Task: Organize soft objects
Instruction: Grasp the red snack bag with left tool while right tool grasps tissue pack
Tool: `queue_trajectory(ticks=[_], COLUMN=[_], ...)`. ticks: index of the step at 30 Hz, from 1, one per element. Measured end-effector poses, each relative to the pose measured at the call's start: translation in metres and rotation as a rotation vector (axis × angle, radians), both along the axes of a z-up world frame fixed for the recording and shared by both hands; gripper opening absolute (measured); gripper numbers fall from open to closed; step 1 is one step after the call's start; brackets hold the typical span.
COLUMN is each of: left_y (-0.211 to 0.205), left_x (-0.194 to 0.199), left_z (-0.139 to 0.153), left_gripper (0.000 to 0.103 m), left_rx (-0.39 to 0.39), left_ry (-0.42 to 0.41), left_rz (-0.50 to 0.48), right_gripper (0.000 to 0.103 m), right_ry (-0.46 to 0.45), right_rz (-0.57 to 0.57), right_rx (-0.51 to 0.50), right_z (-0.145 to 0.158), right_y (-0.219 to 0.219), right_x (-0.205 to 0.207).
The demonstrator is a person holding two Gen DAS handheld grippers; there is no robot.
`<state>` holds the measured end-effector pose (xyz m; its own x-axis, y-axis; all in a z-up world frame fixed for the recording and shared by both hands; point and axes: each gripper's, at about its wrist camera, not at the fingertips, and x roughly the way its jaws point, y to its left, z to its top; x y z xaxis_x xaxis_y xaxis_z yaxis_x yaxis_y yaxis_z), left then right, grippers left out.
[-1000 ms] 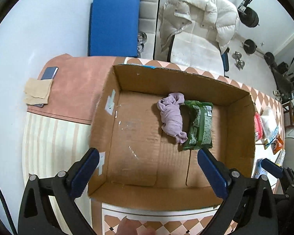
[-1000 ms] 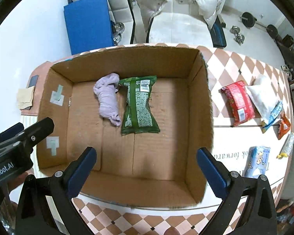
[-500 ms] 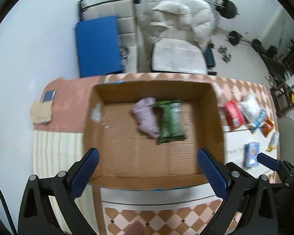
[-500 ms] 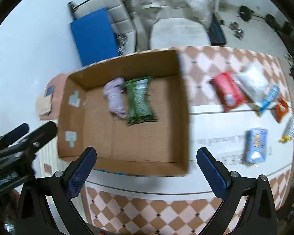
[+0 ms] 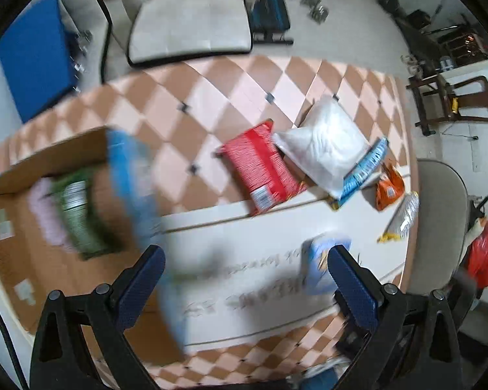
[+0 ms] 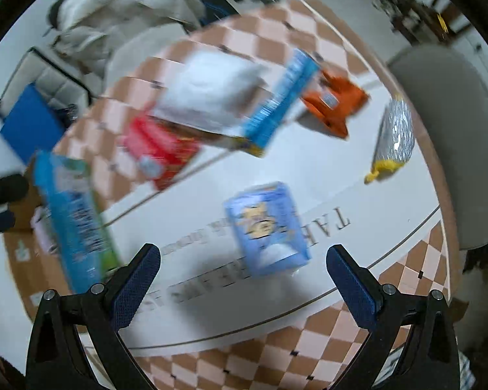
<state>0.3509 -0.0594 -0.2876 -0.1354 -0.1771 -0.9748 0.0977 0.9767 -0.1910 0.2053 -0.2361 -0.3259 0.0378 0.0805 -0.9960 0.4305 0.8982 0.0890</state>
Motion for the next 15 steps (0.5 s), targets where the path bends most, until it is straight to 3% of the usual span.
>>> queue_trajectory(ticks=[7, 15], left_y=[-0.043, -0.059], left_x=[0.036, 0.046], left_z=[-0.094, -0.141], left_gripper=[0.102, 0.101], left_rx=[0.029, 0.131], left_ry=[0.178, 0.215], left_rz=[0.051, 0.016], right_gripper=[0.103, 0.103], right_ry=[0.076, 0.115], right_rz=[-0.029, 0.005], right_rx=[0.036, 0.080], right_z=[-0.058, -0.087], right_y=[-0.025, -0.018], right_x=[0.006, 0.016])
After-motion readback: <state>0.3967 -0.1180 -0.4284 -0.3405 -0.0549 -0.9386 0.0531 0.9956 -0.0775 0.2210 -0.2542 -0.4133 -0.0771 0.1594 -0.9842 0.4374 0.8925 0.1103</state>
